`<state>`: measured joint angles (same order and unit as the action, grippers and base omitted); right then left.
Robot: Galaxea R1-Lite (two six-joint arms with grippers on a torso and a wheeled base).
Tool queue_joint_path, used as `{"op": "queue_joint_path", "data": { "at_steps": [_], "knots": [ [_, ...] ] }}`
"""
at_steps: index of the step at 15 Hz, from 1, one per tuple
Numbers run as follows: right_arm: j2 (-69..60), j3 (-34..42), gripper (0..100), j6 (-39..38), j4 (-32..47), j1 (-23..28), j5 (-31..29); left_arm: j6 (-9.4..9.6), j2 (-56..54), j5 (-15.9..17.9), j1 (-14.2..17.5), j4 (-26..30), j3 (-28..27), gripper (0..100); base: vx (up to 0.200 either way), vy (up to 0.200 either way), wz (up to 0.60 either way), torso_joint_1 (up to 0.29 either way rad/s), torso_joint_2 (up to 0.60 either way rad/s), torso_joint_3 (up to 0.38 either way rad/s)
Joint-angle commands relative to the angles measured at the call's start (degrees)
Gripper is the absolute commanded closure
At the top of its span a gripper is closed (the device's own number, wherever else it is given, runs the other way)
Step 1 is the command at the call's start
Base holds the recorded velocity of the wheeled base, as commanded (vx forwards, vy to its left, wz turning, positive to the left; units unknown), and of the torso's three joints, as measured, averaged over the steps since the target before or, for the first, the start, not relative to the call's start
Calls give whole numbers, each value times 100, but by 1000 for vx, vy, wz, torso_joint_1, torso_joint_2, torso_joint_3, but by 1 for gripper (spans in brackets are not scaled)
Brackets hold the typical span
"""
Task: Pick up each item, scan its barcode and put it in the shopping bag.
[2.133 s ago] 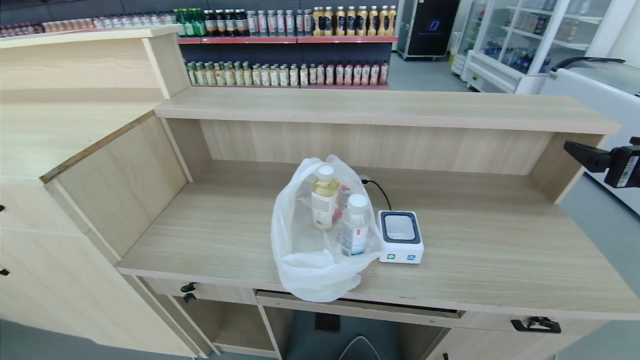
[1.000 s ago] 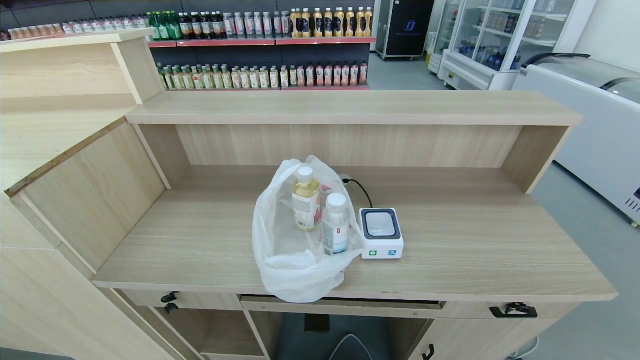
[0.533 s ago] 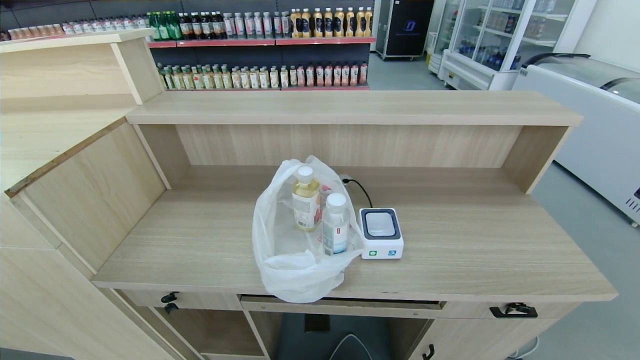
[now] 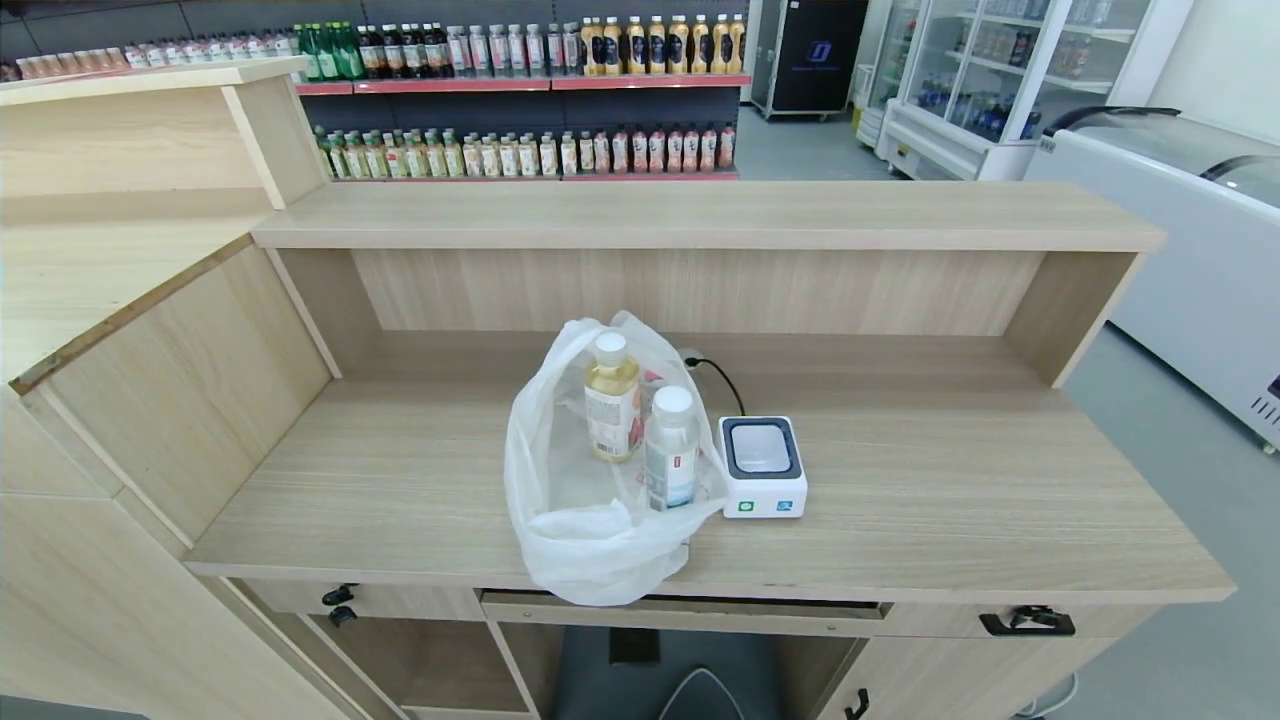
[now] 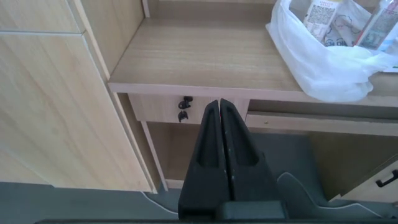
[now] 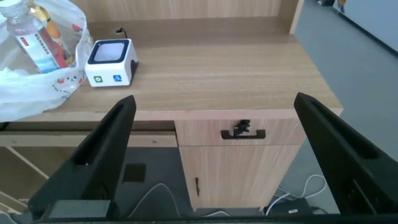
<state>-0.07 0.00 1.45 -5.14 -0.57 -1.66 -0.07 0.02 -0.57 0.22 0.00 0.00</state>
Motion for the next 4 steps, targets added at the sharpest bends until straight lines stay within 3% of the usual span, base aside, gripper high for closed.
{"op": "queue_joint_path", "data": {
  "at_steps": [1,4],
  "knots": [
    [25,0,0,4,-4,-4,-1,-1,-2,-4,4,0,0,100,0,0,0,0,0,0],
    [25,0,0,13,5,-4,-1,-1,-2,-4,4,0,0,100,0,0,0,0,0,0]
  ]
}}
